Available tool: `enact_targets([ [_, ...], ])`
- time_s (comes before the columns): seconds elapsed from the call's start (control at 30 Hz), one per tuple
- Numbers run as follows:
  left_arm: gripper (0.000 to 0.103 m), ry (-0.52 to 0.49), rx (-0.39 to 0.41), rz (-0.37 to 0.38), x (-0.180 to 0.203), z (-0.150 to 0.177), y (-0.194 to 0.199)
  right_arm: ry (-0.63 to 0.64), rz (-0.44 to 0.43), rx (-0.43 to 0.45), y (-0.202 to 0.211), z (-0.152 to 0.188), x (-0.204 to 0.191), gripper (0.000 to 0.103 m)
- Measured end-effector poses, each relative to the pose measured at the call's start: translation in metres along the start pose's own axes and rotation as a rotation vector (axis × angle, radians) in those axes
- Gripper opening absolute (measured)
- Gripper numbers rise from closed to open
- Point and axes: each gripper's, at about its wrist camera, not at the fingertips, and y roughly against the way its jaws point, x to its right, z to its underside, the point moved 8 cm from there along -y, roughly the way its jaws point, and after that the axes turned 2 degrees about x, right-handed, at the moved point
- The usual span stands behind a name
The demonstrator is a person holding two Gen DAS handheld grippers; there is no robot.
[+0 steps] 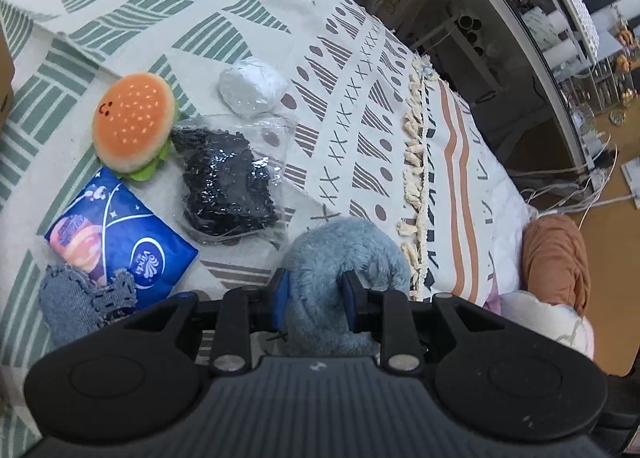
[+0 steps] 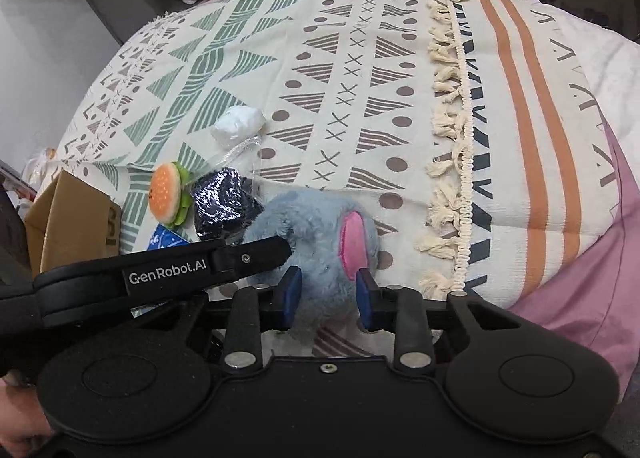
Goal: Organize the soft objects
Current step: 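Lift the grey plush toy with the left tool toward the cardboard box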
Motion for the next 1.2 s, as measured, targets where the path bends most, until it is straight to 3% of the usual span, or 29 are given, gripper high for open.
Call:
enact_targets([
  [0.1, 0.025, 0.030, -0.002, 0.009, -0.005, -0.001, 0.000, -0.041, -0.032, -0.004, 0.002, -0.002, -0.001, 0.026],
  [0.33, 0.023, 0.039, -0.003, 0.011, -0.006, 0.001, -0.002, -0.029, 0.019, 0.001, -0.011, -0.007, 0.005, 0.023],
  [0.57, 0.020, 0.046, 0.000, 0.006, -0.005, 0.001, 0.001, -0.017, 0.016, 0.023, -0.008, -0.008, -0.001, 0.017],
  [1.2, 0.020, 0.048, 0.117, 0.058, 0.001, -0.022, 0.082, 0.082, -0.012, 0.135, 0.049, -0.025, -0.056, 0.017],
])
